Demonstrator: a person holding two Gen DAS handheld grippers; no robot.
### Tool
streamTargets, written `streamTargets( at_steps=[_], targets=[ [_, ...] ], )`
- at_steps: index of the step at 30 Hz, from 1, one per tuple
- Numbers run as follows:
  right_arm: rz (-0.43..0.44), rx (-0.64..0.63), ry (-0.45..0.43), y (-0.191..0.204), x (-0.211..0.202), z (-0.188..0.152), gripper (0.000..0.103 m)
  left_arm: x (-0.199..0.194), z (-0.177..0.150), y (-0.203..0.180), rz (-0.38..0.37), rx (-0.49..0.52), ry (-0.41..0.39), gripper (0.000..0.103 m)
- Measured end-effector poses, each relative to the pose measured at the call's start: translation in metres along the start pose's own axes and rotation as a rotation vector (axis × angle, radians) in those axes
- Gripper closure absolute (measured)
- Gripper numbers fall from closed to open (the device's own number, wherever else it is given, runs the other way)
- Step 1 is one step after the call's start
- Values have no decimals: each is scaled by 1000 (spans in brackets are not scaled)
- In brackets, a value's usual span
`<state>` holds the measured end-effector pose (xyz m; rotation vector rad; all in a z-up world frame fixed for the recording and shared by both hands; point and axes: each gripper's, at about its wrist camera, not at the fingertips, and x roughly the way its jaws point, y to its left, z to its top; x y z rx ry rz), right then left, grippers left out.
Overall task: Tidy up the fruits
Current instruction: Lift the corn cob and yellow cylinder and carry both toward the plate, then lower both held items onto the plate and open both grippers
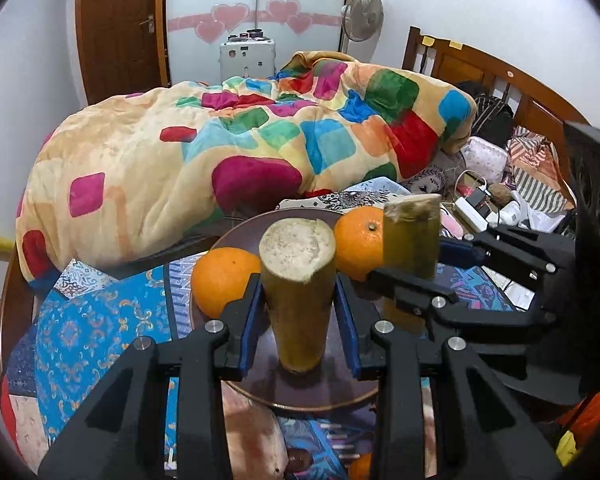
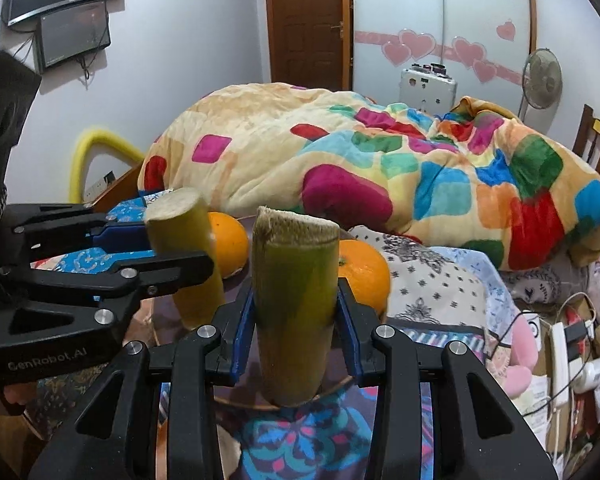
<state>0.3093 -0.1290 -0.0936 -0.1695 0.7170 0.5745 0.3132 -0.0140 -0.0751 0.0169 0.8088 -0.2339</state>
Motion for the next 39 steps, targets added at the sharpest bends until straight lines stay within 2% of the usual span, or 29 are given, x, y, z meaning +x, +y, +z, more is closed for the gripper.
streamTargets(
  at_steps=[4,11,22,28,33,35,39],
  targets=[
    [27,36,-7,-7,7,-1,68,9,1,6,16,-15,8,68],
    [32,12,-1,1,15,-1,68,24,-7,17,19,-28,42,68],
    [15,1,20,6,19,-1,66,10,-12,20,39,-33,27,68],
    [21,13,16,7,9,-5,61,-7,-19,23,59,-50,7,68],
    [22,25,1,12,-10,-9,61,-33,-29,19,82,-36,-15,68],
    [12,21,-14,17,-22,-11,61,-47,-35,17,91,-33,-33,64],
    [3,25,-35,26,-43,-16,53,-70,-47,13,96,-34,-50,62]
  ],
)
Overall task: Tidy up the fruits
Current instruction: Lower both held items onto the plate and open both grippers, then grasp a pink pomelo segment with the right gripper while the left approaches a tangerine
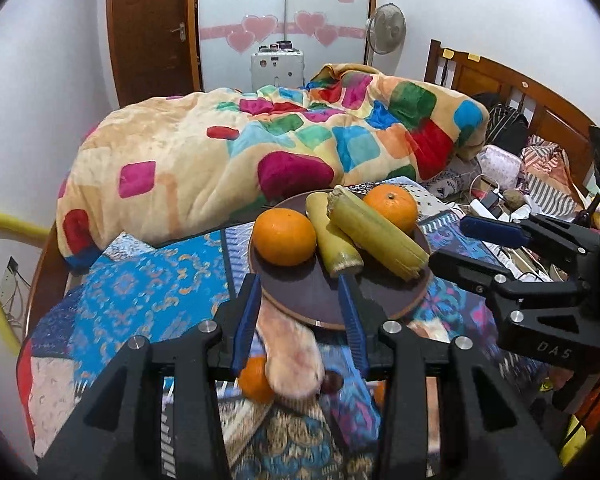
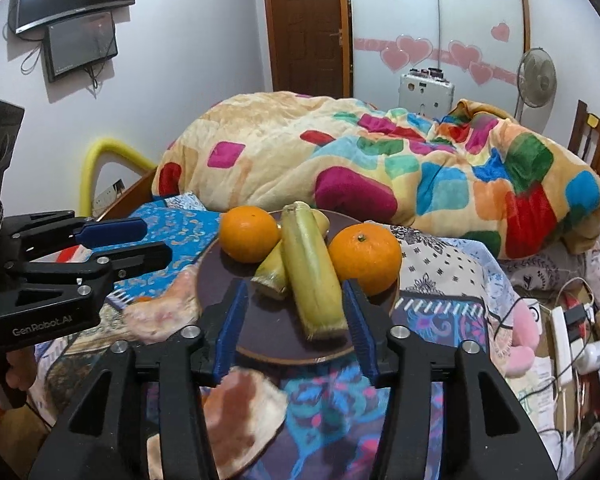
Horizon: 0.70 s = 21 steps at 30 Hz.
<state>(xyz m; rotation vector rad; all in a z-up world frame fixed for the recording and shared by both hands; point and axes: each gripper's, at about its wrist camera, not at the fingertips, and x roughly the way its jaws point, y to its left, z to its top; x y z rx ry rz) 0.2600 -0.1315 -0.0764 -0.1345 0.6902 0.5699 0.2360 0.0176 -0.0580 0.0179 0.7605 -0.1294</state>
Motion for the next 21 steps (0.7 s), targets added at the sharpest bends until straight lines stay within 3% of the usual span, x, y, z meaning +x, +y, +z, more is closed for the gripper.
streamTargets(
  at_steps=[5,11,16,21],
  targets=[
    [-15,2,-25,11,-21,-10,38,-29,-17,1,11,-5,-31,44],
    [-23,-3,-11,24,-32,-33,34,-46,-43,3,22,1,-15,42],
    [-19,15,7,30,-30,-53,21,-49,-66,7,34,3,5,40],
    [-11,52,62,32,-12,-70,20,-41,-89,12,41,-2,49,40]
  ],
)
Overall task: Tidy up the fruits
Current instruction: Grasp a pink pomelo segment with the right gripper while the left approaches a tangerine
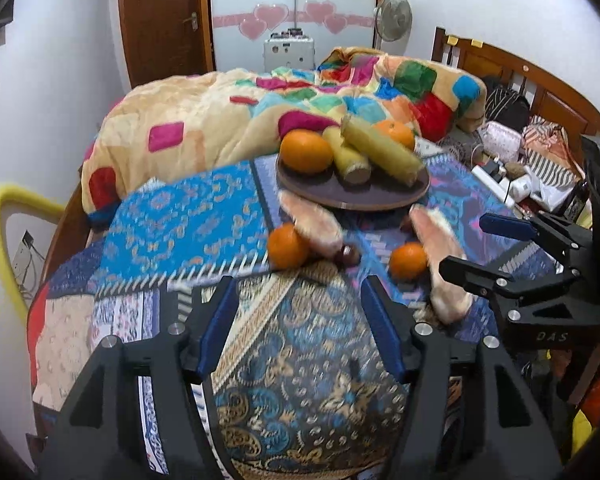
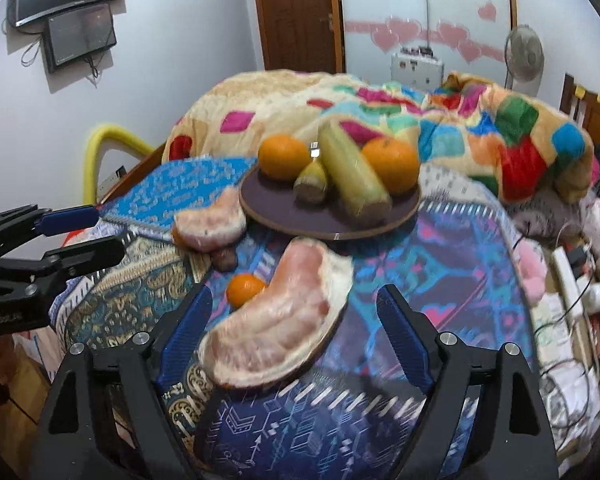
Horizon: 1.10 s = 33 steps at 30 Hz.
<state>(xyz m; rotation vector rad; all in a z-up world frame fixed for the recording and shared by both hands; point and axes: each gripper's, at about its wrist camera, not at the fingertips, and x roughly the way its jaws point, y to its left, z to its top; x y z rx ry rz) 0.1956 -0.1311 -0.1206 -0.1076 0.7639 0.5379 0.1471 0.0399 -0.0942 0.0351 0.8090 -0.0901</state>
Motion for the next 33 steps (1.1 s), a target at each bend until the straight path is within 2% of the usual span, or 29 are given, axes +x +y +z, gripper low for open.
streamTargets(
  at_steps=[9,11,13,17,23,28,33],
  targets=[
    [-5,-10,43,7,17,-15,23,10,-14,11,11,-17,31,40],
    [-18,-20,54,1,14,-17,23,12,-14,13,14,-20,34,40],
    [-26,-32,75,-4,13,-21,28,16,-14,16,17,-24,37,40],
    [-51,-41,81,-17,8,-25,32,27,-12,18,17,-32,50,40],
    [-38,-26,91,-32,6,-24,33,43,-9,18,26,-34,52,40],
    [-44,-51,99,-39,1,-27,38,54,-3,21,-1,-43,61,40],
    [-103,-78,98,-51,-11,-35,38,66,5,21,-41,-59,76,41]
  ],
)
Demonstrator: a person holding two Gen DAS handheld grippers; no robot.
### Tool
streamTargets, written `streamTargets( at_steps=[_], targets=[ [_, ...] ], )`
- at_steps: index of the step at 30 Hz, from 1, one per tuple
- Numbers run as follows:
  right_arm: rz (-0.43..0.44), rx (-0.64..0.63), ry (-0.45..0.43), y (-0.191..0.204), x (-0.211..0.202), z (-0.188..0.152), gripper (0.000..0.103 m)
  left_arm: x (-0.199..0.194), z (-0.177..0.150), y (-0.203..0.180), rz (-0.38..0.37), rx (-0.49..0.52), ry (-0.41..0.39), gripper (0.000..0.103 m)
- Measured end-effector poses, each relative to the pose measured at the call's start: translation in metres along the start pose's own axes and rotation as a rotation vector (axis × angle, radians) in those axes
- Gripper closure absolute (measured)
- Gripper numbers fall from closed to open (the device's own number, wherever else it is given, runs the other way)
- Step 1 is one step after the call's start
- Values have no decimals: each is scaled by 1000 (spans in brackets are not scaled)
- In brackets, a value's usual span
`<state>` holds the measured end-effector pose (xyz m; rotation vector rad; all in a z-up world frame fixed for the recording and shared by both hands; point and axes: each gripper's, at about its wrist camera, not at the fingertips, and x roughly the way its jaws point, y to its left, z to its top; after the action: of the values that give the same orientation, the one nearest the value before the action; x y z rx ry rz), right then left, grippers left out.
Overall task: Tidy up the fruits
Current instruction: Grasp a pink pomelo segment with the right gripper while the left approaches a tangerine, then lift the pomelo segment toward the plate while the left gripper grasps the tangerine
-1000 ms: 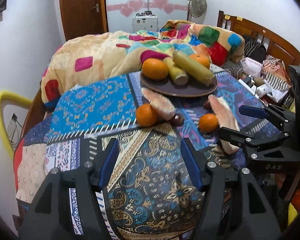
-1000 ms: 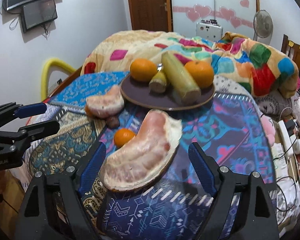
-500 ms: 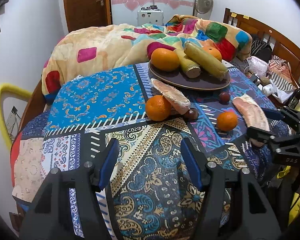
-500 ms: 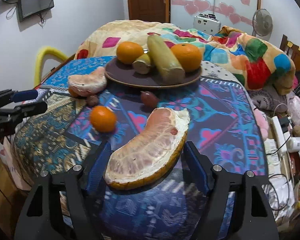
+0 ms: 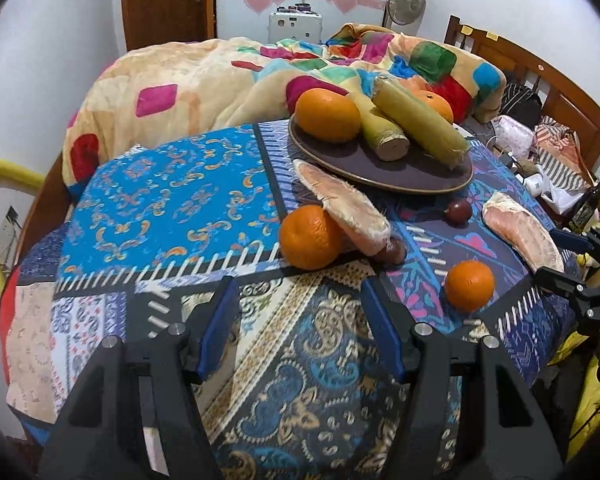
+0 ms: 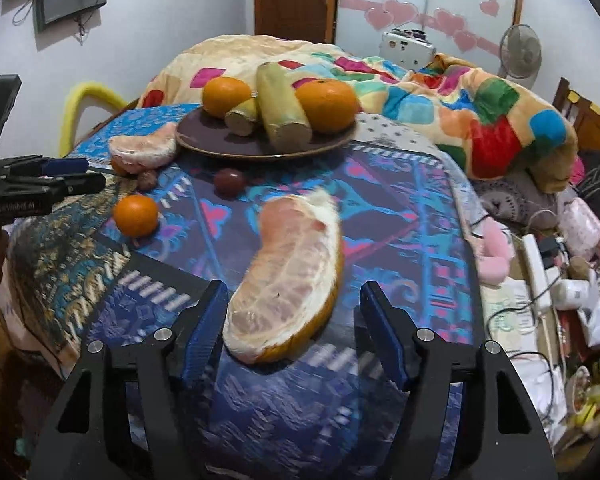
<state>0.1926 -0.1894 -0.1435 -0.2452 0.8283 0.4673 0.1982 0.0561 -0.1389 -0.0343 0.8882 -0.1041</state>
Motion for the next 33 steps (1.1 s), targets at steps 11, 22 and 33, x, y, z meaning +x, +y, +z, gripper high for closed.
streamTargets(
  at_steps=[11,22,33],
  targets=[
    [-2,49,6,-13,18,13,47,20,14,0,-26,-28,25,52],
    [-7,39,-45,-7,24,16,57,26,21,-3,-20,-28,33,67],
    [-14,78,-69,-18,11,20,57,3,16,3,24,-22,-5,68]
  ],
)
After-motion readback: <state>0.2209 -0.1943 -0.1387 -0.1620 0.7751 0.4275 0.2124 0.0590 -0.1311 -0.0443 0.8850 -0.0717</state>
